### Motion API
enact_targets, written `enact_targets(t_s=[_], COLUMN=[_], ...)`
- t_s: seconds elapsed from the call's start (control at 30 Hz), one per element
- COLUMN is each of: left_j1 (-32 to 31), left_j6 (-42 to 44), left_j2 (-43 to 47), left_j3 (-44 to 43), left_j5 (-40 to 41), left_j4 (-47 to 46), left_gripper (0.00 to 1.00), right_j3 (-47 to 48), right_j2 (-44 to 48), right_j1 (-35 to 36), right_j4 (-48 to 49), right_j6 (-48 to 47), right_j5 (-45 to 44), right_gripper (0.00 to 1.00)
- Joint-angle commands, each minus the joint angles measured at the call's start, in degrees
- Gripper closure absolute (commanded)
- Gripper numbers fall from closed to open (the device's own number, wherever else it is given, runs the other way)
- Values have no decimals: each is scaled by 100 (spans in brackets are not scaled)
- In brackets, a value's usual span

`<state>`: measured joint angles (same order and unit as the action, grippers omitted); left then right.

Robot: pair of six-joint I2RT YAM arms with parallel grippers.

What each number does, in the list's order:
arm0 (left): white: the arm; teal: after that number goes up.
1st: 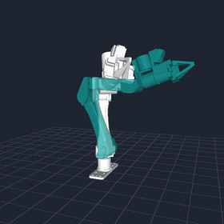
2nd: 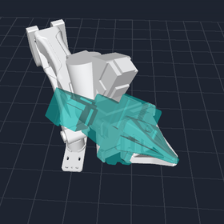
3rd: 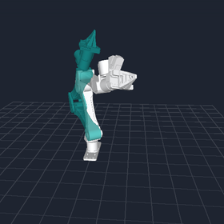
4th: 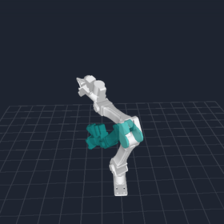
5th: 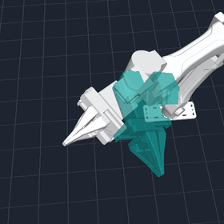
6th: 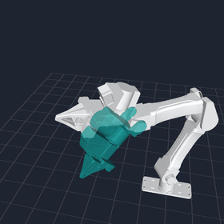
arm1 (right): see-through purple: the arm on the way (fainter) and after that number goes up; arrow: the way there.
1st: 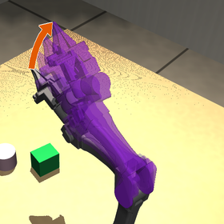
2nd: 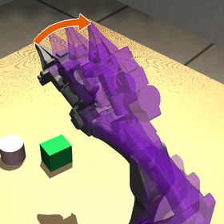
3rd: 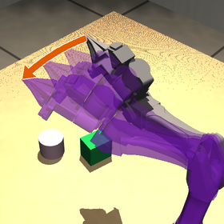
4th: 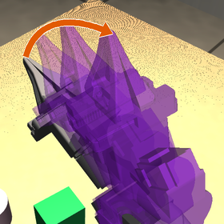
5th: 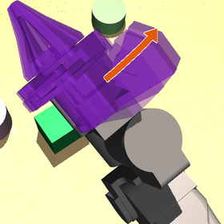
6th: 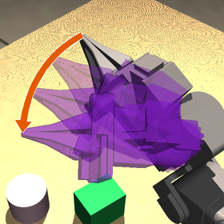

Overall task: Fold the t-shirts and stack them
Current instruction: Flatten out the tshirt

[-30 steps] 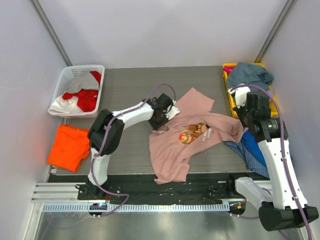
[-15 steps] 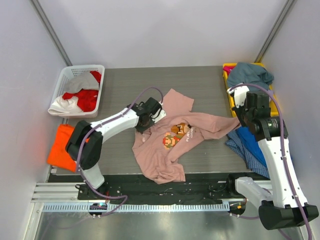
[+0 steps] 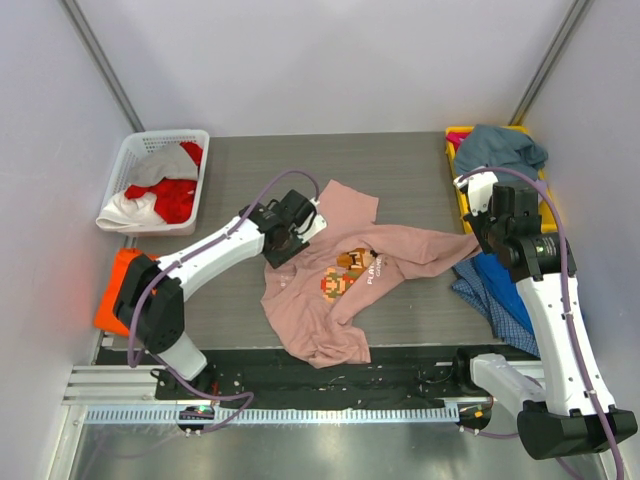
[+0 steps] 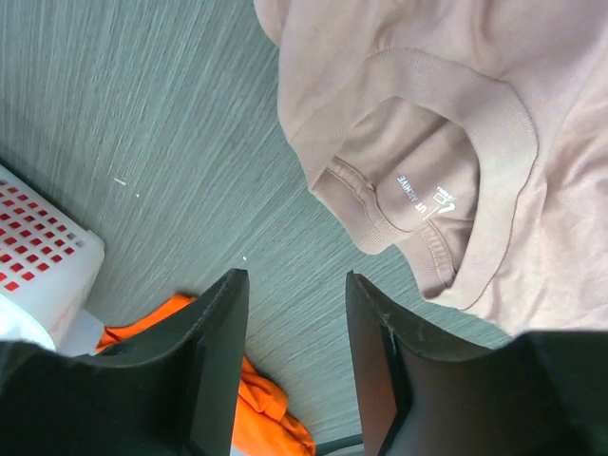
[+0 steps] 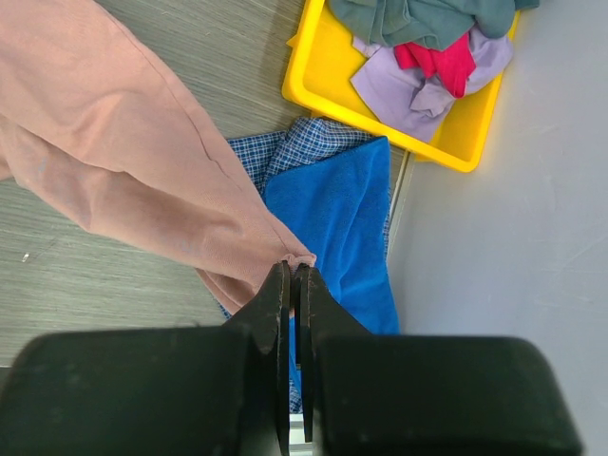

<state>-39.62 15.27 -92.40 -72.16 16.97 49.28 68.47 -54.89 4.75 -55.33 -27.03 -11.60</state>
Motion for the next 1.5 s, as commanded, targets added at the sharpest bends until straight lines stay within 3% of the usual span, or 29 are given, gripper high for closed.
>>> enact_targets(t_s=[0.0, 0.13, 0.23, 0.33, 0.47, 0.57, 0.9, 1.07, 1.47], left_j1=[33, 226, 507, 744, 824, 824, 894, 964, 1096], left_j6=[11, 169, 248, 485, 793, 986, 935, 802, 811], left_j2=[-146, -506, -1182, -2209, -3695, -4671, -5235, -5551, -5833], left_j3=[-412, -947, -1966, -3257, -5687, -6748, -6161, -6653, -6785], left_j5=[-89, -343, -993, -1503, -1845, -2118, -2796, -2761, -2787], left_j4=[12, -559, -673, -762, -254, -190, -2044, -2194, -2379], left_gripper=[48, 34, 28, 26, 26, 26, 25, 23, 18], right_j3=[9, -53, -114, -228, -185, -150, -246, -325, -483], right_j2=[-12, -109, -206, -337, -662, -751, -874, -786, -663], right_j1=[-9, -10, -1, -10, -10, -1, -10, -10, -1], right_j4=[268, 409, 619, 918, 1094, 1147, 1165, 1086, 1007], right_j6=[-75, -22, 101, 259, 417, 417, 496, 541, 620], right_j5=[-53, -1, 70, 174, 289, 289, 158, 157, 105], right_gripper=[99, 99, 99, 99, 99, 99, 99, 99, 99])
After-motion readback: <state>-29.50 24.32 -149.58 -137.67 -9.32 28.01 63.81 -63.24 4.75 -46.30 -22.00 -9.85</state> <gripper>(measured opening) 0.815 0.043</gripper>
